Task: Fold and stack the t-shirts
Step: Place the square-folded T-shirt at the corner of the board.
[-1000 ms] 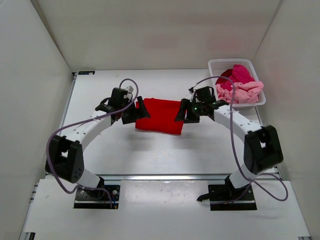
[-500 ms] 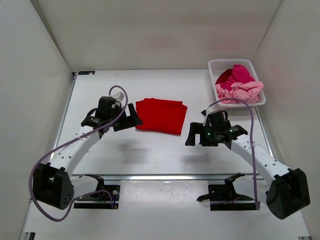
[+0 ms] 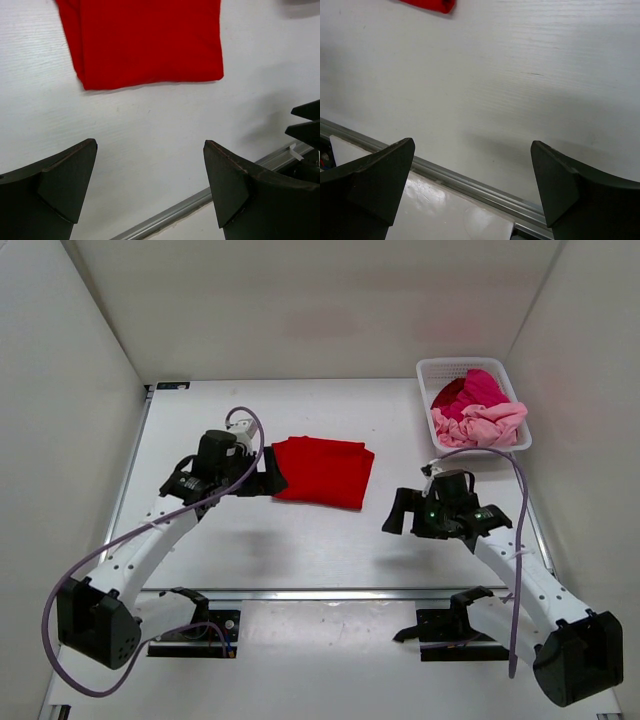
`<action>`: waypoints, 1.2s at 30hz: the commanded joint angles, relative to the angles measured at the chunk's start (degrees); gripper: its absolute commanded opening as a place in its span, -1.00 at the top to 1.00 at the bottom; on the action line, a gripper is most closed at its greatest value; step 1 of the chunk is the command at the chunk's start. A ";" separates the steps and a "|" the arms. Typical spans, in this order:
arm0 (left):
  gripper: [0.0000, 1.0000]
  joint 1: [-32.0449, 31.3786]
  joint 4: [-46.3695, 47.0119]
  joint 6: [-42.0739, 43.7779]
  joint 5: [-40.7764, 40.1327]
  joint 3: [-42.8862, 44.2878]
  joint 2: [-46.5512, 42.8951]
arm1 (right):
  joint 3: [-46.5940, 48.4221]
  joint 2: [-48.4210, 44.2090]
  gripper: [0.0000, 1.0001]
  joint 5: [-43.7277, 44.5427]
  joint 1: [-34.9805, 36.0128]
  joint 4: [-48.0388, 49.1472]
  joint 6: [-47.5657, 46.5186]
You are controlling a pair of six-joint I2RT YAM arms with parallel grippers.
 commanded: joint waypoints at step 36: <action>1.00 16.97 2.11 -2.21 -7.24 38.06 57.44 | 3.21 1.58 1.00 -3.13 -0.83 4.00 6.56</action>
